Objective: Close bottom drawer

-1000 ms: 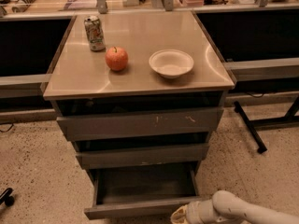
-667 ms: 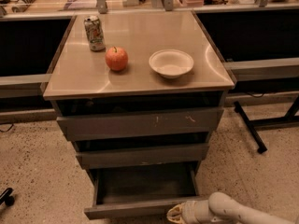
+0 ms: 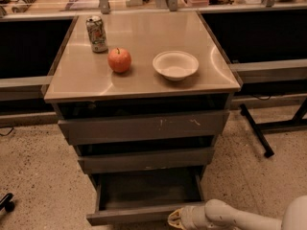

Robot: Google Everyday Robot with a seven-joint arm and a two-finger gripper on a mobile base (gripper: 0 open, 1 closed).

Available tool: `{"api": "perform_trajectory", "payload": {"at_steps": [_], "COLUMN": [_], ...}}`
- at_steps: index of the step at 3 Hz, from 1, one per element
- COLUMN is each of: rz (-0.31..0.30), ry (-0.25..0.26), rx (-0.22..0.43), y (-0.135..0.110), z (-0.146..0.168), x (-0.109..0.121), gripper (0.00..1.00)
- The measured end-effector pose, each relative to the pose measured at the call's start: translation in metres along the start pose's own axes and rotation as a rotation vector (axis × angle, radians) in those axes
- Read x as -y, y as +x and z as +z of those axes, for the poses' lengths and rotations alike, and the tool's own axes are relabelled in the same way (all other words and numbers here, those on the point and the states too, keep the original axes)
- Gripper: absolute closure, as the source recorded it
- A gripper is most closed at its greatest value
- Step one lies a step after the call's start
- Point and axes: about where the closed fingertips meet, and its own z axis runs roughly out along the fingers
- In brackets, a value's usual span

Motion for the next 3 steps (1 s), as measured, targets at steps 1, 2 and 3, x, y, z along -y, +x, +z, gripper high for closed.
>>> {"api": "perform_trajectory", "payload": {"at_steps": [1,2,3], "rz": [0.008,0.013,0.021], "ry": [0.030,0.076,0.144], "rx": [0.011,0.035,0.063], "y": [0.009,0.017,0.026], "z": [0.011,0.024,0.033], "x": [0.001,0.006,0.016], "gripper": [1.00,1.00,1.00]}}
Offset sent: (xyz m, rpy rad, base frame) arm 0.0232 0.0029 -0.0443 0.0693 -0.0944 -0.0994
